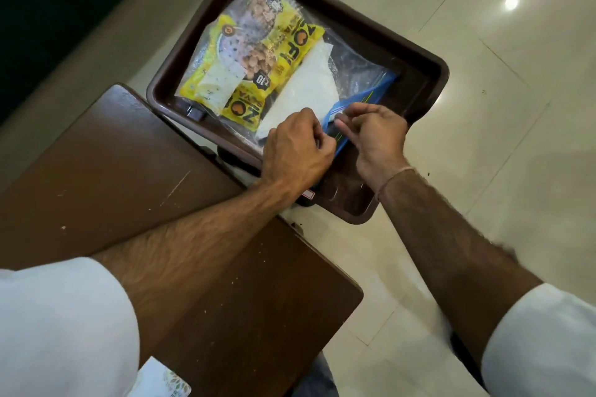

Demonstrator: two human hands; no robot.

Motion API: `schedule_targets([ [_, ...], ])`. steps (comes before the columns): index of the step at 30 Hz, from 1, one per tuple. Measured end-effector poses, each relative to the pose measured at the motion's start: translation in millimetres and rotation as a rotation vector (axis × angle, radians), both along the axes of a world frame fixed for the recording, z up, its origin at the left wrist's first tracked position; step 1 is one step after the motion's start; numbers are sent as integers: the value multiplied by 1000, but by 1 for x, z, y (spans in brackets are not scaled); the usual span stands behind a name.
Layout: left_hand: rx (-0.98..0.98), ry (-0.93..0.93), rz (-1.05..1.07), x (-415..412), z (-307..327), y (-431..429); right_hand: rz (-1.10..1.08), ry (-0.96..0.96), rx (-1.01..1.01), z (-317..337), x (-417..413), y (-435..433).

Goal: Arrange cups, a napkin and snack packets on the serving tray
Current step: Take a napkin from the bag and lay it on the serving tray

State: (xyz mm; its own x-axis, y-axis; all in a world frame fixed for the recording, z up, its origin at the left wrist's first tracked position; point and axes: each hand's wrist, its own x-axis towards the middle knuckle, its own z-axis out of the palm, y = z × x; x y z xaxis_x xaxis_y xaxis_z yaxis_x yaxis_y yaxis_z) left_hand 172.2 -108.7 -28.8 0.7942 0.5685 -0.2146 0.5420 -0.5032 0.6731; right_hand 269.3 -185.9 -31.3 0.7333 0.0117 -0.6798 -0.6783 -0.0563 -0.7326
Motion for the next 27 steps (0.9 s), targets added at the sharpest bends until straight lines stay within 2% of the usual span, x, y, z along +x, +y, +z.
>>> schedule_targets([
  [3, -33, -91, 68, -4, 7, -3, 366, -297, -391, -6, 4, 4],
  [5, -69, -211, 142, -4, 12, -2, 560, -435, -534, -5, 9, 10],
  [8, -115, -377, 222, -6, 22, -1, 842, -469, -646, -7, 13, 27],
  [11, -143, -429, 246, -12, 27, 0, 1022, -279, -817, -11, 16, 50],
  [13, -159, -417, 253, -18, 26, 0, 958, -108, -689, -11, 17, 59],
  [18, -167, -381, 258, -27, 21, 5, 541, -5, -163, 8, 11, 56],
  [23, -224, -290, 310, -31, 25, 7, 345, 96, -69, 33, 1, 2],
  [27, -351, -218, 360, -39, 38, 2, 321, 42, 72, 68, -15, -57],
])
